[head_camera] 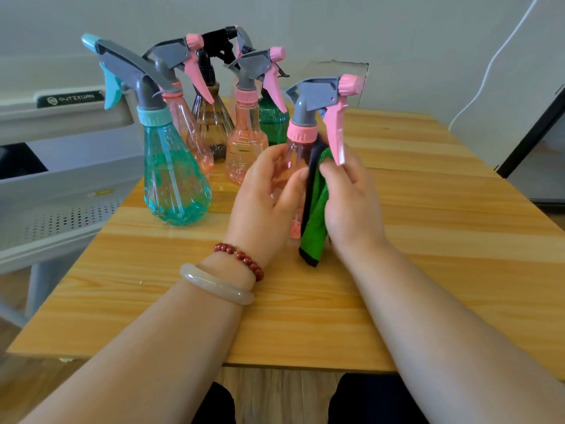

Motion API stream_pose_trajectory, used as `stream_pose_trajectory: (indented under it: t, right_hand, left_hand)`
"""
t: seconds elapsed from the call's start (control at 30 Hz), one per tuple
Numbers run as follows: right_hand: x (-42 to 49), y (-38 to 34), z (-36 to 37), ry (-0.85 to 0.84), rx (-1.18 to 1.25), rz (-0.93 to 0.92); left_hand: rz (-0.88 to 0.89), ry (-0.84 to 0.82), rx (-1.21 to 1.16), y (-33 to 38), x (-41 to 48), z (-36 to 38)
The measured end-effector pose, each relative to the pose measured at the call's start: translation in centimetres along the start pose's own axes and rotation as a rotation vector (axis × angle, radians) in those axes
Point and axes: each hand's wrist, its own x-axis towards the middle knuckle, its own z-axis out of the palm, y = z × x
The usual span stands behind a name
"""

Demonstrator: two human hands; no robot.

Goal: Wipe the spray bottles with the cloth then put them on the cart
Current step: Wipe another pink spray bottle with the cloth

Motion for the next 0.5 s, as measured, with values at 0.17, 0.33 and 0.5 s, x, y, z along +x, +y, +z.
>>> stream_pose_trajectory:
  t: [0.17,0.33,0.5]
  right_hand:
    - [0.3,0.9,0.1,0.053,-0.241,0.076]
    - [-0.3,-0.1,-0.1,-0.058,-0.015,-0.021]
    - [-0.1,0.5,0.3,0.027,-0.187,-0.013]
  left_hand:
    - [0.018,-0.009,0.029,0.3,0.0,-0.2]
    - [0.02,-0.004,0.04,0.3,0.0,-0.2]
    - [0.025,-0.003,0.031,0.3,0.1,-0.1]
